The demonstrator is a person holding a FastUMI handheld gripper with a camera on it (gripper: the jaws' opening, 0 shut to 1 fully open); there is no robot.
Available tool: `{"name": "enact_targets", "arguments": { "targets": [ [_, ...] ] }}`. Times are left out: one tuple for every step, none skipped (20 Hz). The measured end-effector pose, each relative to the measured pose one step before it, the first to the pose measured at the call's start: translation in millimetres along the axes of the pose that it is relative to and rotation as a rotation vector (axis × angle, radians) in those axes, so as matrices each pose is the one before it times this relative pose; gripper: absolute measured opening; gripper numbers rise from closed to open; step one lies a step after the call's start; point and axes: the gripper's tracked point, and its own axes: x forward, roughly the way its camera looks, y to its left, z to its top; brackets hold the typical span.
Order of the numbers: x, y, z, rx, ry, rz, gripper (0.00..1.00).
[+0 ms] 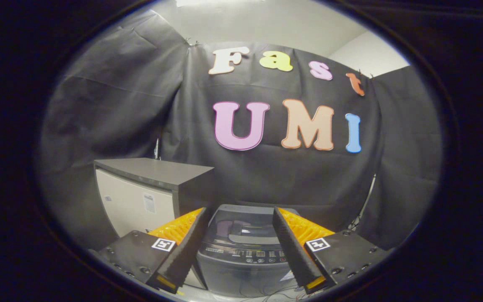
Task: Put the clothes into the washing machine and then close the washing machine lid.
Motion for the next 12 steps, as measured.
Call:
{"name": "enact_targets", "arguments": {
  "targets": [
    [-6.77,2.67,11.82,0.00680,-0.04304,0.00893,0.97],
    [-5.90,1.90,7.89,-0.00234,-0.03223,0.00321,0.97],
    [-5.19,-2.95,3.73,-0.01096,-0.00839,-0.00406,0.97],
    [-7.53,-4.54,-4.14,-0.00576,0.00590,-0.00707,0.97],
    [-9.87,-6.58,-3.44,0.00148,0.00658,-0.01877,0.97],
    [-9.38,-7.79,-0.76,-0.00486,-0.01043,-0.01838,0.97],
    [-10.52,-10.68,2.89,-0.00568,-0.02688,-0.02459,0.97],
    [-8.41,-11.18,2.63,-0.00087,-0.01757,-0.02411,0.97],
    [-7.06,-10.19,-0.39,-0.00006,-0.00572,-0.01664,0.97],
    [-1.85,-8.91,-7.72,0.00979,0.01618,-0.01614,0.97],
    [-3.31,-9.33,-6.81,0.01634,0.02132,-0.01751,0.97],
    [-2.40,-4.88,-5.72,0.01835,0.02259,-0.00318,0.97]
  ]
}}
